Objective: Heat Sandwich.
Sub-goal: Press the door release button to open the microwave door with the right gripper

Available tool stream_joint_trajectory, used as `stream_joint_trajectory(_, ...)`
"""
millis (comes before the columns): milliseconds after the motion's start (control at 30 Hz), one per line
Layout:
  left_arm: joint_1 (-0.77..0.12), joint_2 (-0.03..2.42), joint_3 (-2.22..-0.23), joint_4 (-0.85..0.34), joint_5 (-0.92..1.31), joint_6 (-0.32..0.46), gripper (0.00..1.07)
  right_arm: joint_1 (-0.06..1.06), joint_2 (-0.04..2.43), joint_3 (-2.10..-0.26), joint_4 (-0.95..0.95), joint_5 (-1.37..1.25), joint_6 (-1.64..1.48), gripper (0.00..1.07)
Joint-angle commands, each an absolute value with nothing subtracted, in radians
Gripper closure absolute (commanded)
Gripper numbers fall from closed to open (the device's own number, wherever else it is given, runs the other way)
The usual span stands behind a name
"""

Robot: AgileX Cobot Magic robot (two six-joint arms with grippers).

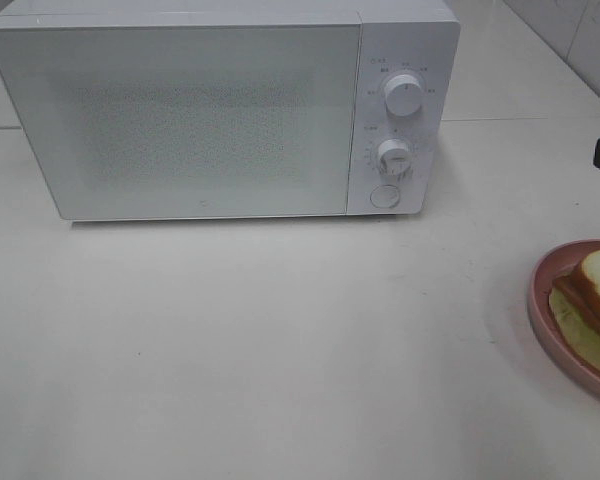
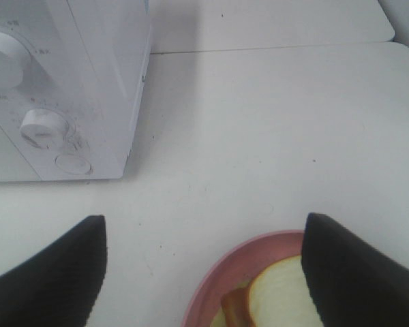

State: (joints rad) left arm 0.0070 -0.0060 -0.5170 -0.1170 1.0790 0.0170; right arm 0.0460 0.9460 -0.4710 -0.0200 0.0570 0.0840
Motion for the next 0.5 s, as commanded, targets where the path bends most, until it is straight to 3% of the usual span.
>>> stream_joint_trajectory(33, 0.002, -0.025, -0.514, -0.117, 1.069, 0.016, 0.09, 0.049, 0.976, -0.468, -0.021, -0.024, 0.083, 0.31)
stream_joint_trajectory(500, 0.002, -0.025, -0.514, -0.117, 1.069, 0.016, 0.09, 0.06, 1.159, -0.378, 0.03, -0.511, 0.068, 0.31)
